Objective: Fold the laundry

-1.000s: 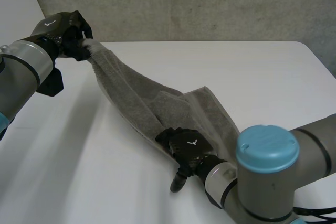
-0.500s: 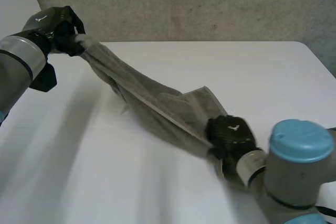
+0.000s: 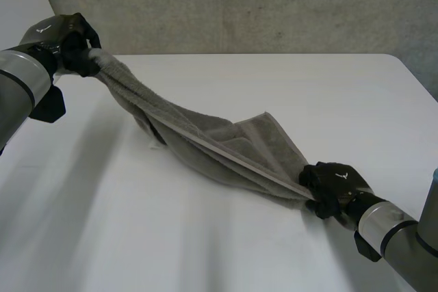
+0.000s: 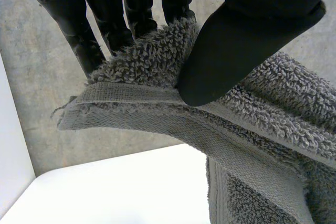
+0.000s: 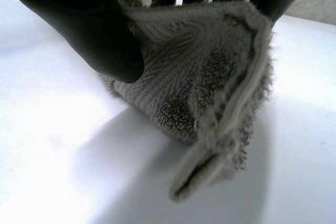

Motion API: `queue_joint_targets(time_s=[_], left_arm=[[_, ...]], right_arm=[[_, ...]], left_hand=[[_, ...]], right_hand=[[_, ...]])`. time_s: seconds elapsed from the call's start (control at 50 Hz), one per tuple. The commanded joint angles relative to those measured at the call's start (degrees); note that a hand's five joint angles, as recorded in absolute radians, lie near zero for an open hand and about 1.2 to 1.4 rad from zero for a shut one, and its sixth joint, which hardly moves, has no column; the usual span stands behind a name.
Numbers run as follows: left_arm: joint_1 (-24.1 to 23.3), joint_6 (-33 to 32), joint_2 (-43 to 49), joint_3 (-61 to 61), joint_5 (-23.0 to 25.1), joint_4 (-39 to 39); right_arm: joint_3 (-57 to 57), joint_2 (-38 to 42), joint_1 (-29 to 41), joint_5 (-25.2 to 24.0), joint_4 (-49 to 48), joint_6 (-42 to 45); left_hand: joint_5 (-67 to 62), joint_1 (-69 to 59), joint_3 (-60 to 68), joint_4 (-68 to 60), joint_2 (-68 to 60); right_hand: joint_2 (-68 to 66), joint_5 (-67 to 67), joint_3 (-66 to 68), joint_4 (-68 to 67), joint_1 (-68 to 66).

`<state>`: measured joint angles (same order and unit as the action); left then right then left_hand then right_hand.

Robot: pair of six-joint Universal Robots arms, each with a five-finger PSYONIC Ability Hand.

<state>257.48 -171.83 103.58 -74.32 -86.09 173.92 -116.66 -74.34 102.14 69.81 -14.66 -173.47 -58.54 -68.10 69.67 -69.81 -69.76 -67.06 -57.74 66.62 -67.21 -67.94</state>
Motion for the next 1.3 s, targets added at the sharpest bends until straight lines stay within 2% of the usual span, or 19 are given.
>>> queue_joint_targets(time_s=[0.02,0.04,0.12,0.22,0.26,0.32,0.36,0.46,0.6,0.68,0.76,0.8,0.88,1.0,1.02,1.12,1.28,1.3], left_arm=[[1.4,0.0,-0.5,-1.8,0.1,0.0],[1.4,0.0,-0.5,-1.8,0.1,0.0],[2.2,-0.2,-0.7,-4.1,0.2,0.0],[3.2,-0.5,-2.0,-6.1,0.6,-0.2],[3.7,-0.6,-3.5,-6.6,0.7,-0.4],[4.7,-0.7,-6.9,-7.2,0.8,-1.1],[5.1,-0.7,-8.4,-7.2,0.8,-1.7],[5.3,-0.7,-14.5,-7.3,1.0,-3.6],[5.1,-0.9,-17.3,-8.4,1.1,-3.5],[4.9,-1.2,-17.2,-9.2,1.2,-3.3],[4.7,-5.5,-14.9,-10.8,1.8,-3.1],[4.6,-8.0,-12.7,-11.4,1.9,-2.7],[4.4,-14.5,-4.6,-10.1,1.5,-2.6],[3.3,-15.5,2.9,-5.3,1.2,-2.5],[3.1,-15.5,4.9,-3.0,1.2,-2.5],[3.1,-14.2,8.7,3.0,1.1,-2.5],[3.0,-13.9,13.2,5.8,1.1,0.9],[3.0,-14.0,14.3,5.4,1.0,2.0]], right_arm=[[0.1,-1.8,-1.5,-0.4,1.5,1.9],[0.3,-2.4,-1.6,-0.4,1.5,3.2],[0.8,-4.1,-1.8,-0.4,1.7,6.7],[4.1,-11.8,-3.1,-0.1,4.4,12.7],[8.4,-17.0,-3.9,-0.1,9.1,16.1],[11.4,-19.2,-4.1,-0.3,11.8,17.2],[18.0,-22.2,-4.2,-1.2,17.4,18.3],[28.6,-23.7,-4.2,-2.9,25.0,18.6],[41.1,-21.8,-4.1,-3.5,36.5,21.6],[46.9,-15.1,-3.9,-3.3,44.9,28.7],[49.9,-9.7,-3.5,-2.4,49.6,34.0],[52.8,-4.1,-2.7,-1.6,52.5,37.1],[55.6,1.1,-1.0,0.4,52.9,37.3],[64.3,9.7,3.3,6.6,48.3,36.9],[64.3,9.7,3.3,6.7,48.3,36.9],[65.6,11.1,3.7,8.8,35.3,34.0],[60.2,11.4,3.9,8.8,30.0,33.0],[60.1,11.4,3.9,8.8,30.0,33.0]], left_hand=[[-11.5,-11.9,10.3,-10.2,-10.2],[-11.5,-11.9,10.3,-10.2,-10.2],[-11.5,-11.9,10.3,-10.2,-10.2],[-11.5,-11.9,10.3,-10.2,-10.2],[-11.5,-11.9,10.3,-10.2,-10.2],[-11.5,-11.9,10.3,-10.2,-10.2],[-11.5,-11.9,10.3,-10.2,-10.2],[-11.5,-11.9,10.3,-10.2,-10.2],[-11.5,-11.9,10.3,-10.2,-10.2],[-11.5,-11.9,10.3,-10.2,-10.2],[-11.5,-11.9,10.3,-10.2,-10.2],[-11.5,-11.9,10.3,-10.2,-10.2],[-11.5,-11.9,10.3,-10.2,-10.2],[-11.5,-11.9,10.3,-10.2,-10.2],[-11.5,-11.9,10.3,-10.2,-10.2],[-11.5,-11.9,10.3,-10.2,-10.2],[-11.5,-11.9,10.3,-10.2,-10.2],[-8.5,-8.9,7.4,-7.2,-7.3]], right_hand=[[-9.2,-8.6,9.7,-9.1,-8.4],[-12.9,-12.2,13.3,-12.8,-12.0],[-12.9,-12.3,13.4,-12.8,-12.1],[-12.9,-12.3,13.4,-12.8,-12.1],[-12.9,-12.3,13.4,-12.8,-12.1],[-12.9,-12.3,13.4,-12.8,-12.1],[-12.9,-12.3,13.4,-12.8,-12.1],[-12.9,-12.3,13.4,-12.8,-12.1],[-12.9,-12.3,13.4,-12.8,-12.1],[-12.9,-12.3,13.4,-12.8,-12.1],[-12.9,-12.3,13.4,-12.8,-12.1],[-12.9,-12.3,13.4,-12.8,-12.1],[-12.9,-12.3,13.4,-12.8,-12.1],[-12.9,-12.3,13.4,-12.8,-12.1],[-12.9,-12.3,13.4,-12.8,-12.1],[-12.9,-12.3,13.4,-12.8,-12.1],[-12.9,-12.3,13.4,-12.8,-12.1],[-12.9,-12.3,13.4,-12.8,-12.1]])
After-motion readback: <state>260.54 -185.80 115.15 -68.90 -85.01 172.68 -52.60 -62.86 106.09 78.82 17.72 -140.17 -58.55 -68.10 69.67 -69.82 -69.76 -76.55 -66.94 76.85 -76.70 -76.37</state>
